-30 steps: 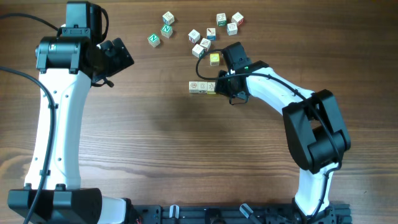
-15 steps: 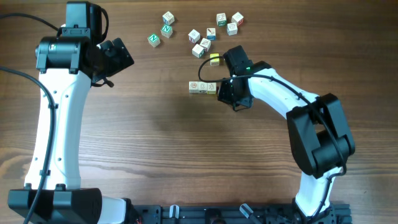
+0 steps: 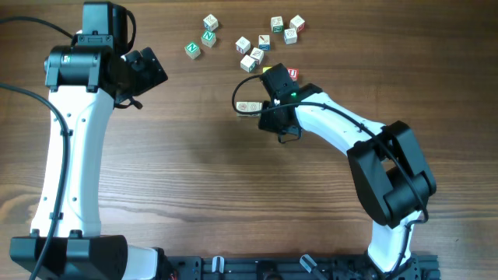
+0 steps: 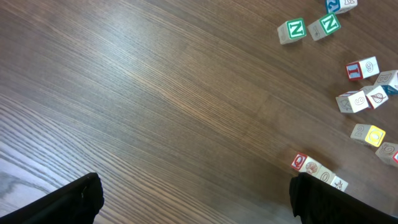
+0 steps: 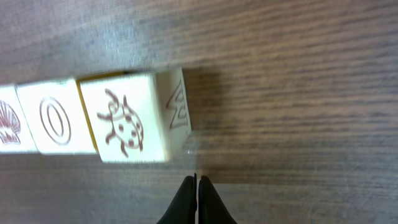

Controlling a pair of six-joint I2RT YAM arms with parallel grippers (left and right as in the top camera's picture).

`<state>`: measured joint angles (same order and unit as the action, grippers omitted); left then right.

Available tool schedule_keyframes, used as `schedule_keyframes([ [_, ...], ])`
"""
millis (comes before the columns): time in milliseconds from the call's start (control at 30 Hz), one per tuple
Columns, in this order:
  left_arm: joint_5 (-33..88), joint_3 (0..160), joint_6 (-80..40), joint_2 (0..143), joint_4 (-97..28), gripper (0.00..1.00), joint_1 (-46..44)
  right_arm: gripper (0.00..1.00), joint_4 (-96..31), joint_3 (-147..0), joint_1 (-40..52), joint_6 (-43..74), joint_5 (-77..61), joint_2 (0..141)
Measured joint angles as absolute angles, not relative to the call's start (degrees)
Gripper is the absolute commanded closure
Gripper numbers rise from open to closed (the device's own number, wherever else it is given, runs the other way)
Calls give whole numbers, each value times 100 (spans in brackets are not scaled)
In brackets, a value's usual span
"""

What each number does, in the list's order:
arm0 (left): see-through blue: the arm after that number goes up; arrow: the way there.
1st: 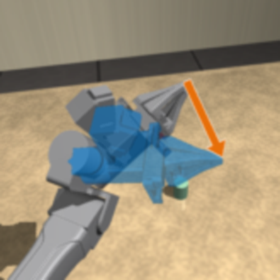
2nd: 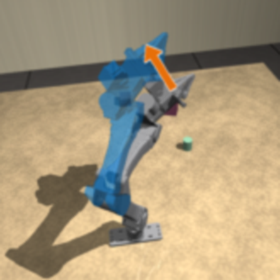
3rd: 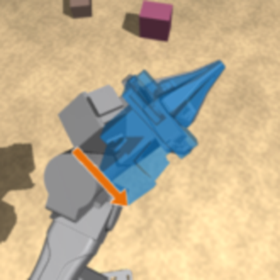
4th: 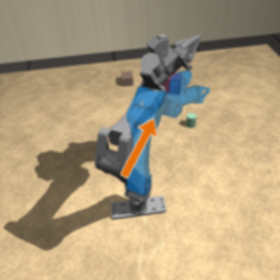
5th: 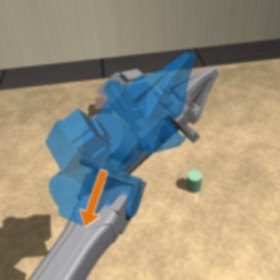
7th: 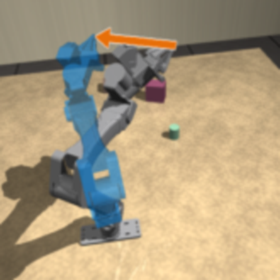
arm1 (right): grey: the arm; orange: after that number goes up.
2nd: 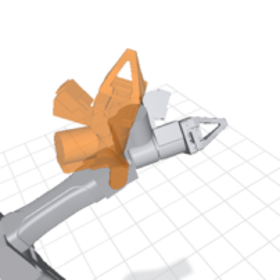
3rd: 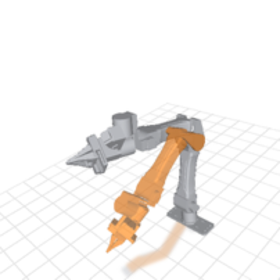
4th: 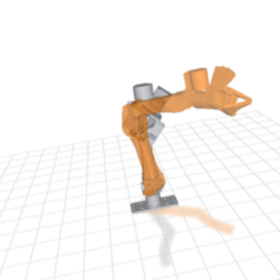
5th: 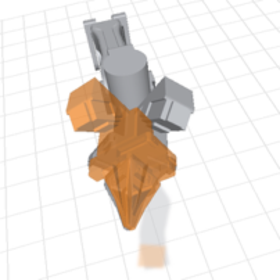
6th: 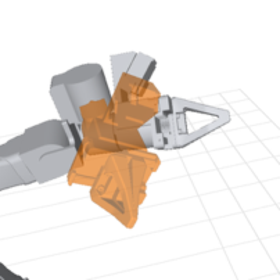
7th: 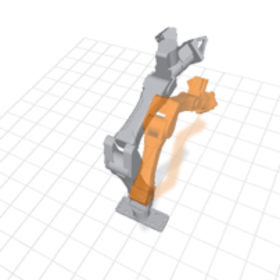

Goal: Form a horizontal line

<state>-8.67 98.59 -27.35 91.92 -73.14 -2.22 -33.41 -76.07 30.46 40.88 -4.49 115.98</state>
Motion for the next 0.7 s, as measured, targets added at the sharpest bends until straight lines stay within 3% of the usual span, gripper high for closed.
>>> schedule_keyframes([
  [700,-867,9859,-2735,9192,-7314,0,-222,95,-3035,-7607,3044,4119,-250,11598],
])
